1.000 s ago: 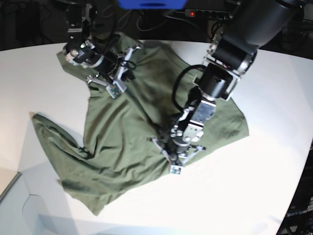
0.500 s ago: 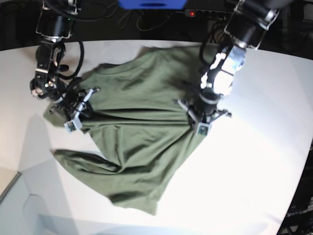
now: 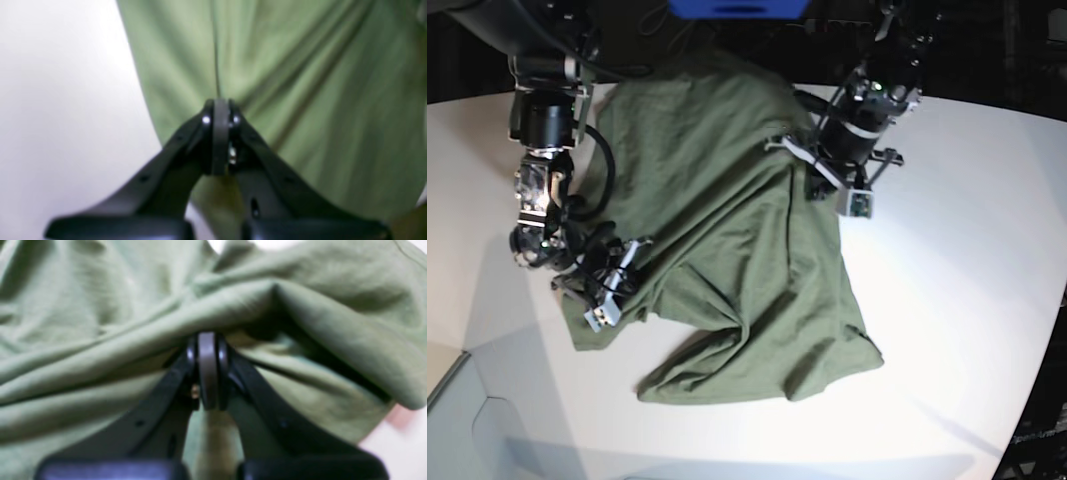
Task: Layout the t-shirt on the table in an organized manner, then fold the t-shirt properly
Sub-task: 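Pull the shirt with the left gripper away from the right gripper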
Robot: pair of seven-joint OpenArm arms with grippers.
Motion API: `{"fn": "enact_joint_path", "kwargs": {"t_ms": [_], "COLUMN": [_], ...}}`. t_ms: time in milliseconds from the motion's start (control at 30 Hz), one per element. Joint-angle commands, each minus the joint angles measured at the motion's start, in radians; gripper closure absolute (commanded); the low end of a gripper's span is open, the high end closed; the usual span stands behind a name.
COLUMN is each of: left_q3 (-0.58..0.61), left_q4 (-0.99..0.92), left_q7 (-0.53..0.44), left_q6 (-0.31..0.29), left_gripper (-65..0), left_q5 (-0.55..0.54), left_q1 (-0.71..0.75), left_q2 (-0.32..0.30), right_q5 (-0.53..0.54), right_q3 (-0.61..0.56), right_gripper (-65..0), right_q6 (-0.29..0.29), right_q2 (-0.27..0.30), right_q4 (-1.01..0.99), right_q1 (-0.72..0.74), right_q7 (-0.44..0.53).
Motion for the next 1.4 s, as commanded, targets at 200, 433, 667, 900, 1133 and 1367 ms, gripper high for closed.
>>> {"fn": "enact_joint_path", "kwargs": {"t_ms": [200, 433, 667, 900, 1133, 1367], "left_q3": [-0.087, -0.081, -0.081, -0.080, -0.080, -0.090], "left_q4": [0.102, -0.054, -0.400, -0.880, -1.164, -1.108], "left_q7": [-0.009, -0.015, -0.016, -0.128, -0.323, -0.325], "left_q6": [0.001, 0.001, -0.007, -0.007, -0.008, -0.002], "left_gripper": [-0.1, -0.1, -0.1, -0.1, -0.1, -0.1], "left_q5": [0.003, 0.001, 0.012, 0.012, 0.013, 0.001], "left_q1": [-0.089, -0.299, -0.560, -0.790, -0.834, -0.732], "left_q2": [0.001, 0.013, 0.133, 0.203, 0.145, -0.024], "right_q5": [0.021, 0.021, 0.022, 0.022, 0.021, 0.021], "right_q3": [0.011, 0.013, 0.013, 0.004, 0.011, 0.011], "right_gripper": [0.0, 0.0, 0.0, 0.0, 0.0, 0.0], "right_q6": [-0.004, -0.004, -0.004, -0.004, -0.004, -0.004], "right_q2": [0.013, 0.008, -0.061, -0.151, -0.124, -0.007], "right_q4": [0.242, 0.524, 0.722, 0.713, 0.509, 0.262], "right_q1": [-0.041, -0.228, -0.438, -0.579, -0.524, -0.328], "right_q7": [0.019, 0.019, 0.019, 0.019, 0.028, 0.029]}}
